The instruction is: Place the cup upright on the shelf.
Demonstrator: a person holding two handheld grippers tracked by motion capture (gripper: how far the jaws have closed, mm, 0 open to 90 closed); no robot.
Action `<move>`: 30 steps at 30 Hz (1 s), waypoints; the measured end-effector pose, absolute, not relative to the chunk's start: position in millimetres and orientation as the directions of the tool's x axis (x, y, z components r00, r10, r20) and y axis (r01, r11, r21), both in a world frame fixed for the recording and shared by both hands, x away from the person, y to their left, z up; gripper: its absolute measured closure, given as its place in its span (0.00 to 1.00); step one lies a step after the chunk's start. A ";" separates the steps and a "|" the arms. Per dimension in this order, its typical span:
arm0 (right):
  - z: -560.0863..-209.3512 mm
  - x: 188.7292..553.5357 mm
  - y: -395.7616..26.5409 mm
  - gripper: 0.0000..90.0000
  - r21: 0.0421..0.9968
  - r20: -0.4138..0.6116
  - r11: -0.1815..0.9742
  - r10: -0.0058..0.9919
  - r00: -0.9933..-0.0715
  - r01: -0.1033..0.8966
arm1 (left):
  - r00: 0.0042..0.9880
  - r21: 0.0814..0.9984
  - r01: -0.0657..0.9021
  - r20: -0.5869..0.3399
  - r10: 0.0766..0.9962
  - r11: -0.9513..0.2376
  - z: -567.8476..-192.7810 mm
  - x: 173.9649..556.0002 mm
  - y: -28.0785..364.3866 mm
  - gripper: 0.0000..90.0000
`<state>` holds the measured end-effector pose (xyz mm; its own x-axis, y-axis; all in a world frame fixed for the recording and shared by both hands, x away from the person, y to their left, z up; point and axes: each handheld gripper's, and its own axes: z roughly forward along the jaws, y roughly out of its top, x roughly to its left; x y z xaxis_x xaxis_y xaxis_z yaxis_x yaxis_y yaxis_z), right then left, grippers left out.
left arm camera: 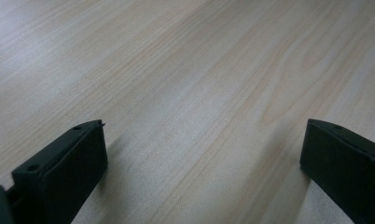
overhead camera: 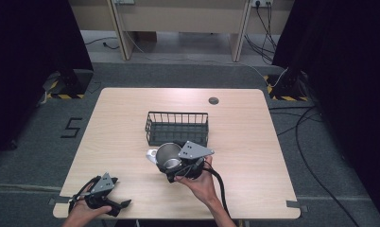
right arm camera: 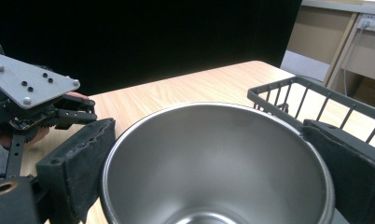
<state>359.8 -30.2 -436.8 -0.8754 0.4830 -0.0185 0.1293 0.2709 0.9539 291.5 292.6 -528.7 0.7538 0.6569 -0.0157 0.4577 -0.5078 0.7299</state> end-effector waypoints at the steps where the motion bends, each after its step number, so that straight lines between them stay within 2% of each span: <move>1: -435.0 360.2 -29.8 0.07 0.953 -0.021 0.274 0.486 -0.874 0.130 | 0.754 0.730 0.458 -0.016 0.657 -0.508 -528.7 291.6 292.6 0.00; 6: -426.8 364.2 -27.5 0.07 0.950 -0.035 0.288 0.483 -0.875 0.121 | 0.754 0.729 0.457 -0.015 0.656 -0.509 -528.6 291.6 292.7 0.00; 17: -406.3 382.2 -29.8 0.07 0.963 0.002 0.236 0.485 -0.875 0.133 | 0.754 0.731 0.458 -0.017 0.657 -0.506 -528.7 291.5 292.6 0.00; 30: -381.9 404.3 -35.5 0.07 0.970 0.000 0.210 0.508 -0.861 0.124 | 0.753 0.733 0.458 -0.018 0.658 -0.504 -528.8 291.5 292.4 0.00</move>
